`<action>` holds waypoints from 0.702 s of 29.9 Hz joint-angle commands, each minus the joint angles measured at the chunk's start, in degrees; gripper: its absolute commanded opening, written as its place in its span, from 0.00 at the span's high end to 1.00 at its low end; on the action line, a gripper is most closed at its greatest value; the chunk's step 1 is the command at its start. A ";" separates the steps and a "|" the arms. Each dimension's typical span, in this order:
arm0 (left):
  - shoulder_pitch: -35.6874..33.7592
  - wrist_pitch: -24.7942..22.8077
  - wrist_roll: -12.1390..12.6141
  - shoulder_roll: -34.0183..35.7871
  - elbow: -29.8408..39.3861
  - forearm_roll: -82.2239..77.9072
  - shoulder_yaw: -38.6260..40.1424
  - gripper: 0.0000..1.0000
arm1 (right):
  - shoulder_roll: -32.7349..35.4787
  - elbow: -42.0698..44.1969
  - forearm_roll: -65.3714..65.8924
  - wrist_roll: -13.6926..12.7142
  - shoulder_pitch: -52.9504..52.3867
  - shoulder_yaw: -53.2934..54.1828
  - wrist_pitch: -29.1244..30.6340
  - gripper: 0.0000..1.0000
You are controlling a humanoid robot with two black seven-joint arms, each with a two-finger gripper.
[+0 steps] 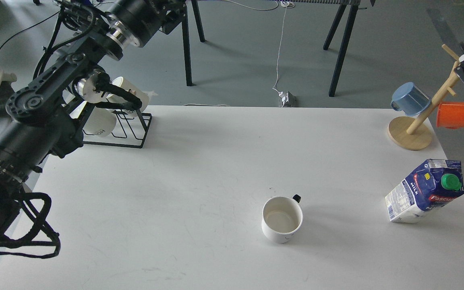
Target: Place cup and milk with both arms
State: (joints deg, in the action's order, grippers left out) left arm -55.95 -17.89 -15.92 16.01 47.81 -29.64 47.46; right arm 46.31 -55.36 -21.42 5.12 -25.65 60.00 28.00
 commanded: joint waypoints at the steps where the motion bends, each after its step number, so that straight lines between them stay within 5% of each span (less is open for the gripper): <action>1: 2.16 -1.70 -0.16 2.44 -2.72 14.76 -0.09 0.00 | 3.25 -6.59 -3.88 0.15 8.49 4.24 0.00 0.01; 13: 3.04 -2.15 -0.07 2.80 -7.21 27.97 2.64 0.00 | 7.13 -20.13 -12.41 0.59 40.21 18.49 0.00 0.01; 18: 3.13 -2.33 0.37 2.97 -7.21 27.97 2.37 0.00 | 6.95 -25.06 -12.77 6.73 51.47 20.60 0.00 0.01; 21: 3.13 -2.41 0.45 3.59 -7.21 27.88 2.20 0.00 | 6.69 -25.33 -12.77 7.80 56.31 20.95 0.00 0.01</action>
State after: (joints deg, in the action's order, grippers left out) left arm -52.83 -20.19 -15.61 19.05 40.61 -1.65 49.83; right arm 53.26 -80.11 -34.17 11.67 25.96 80.64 28.00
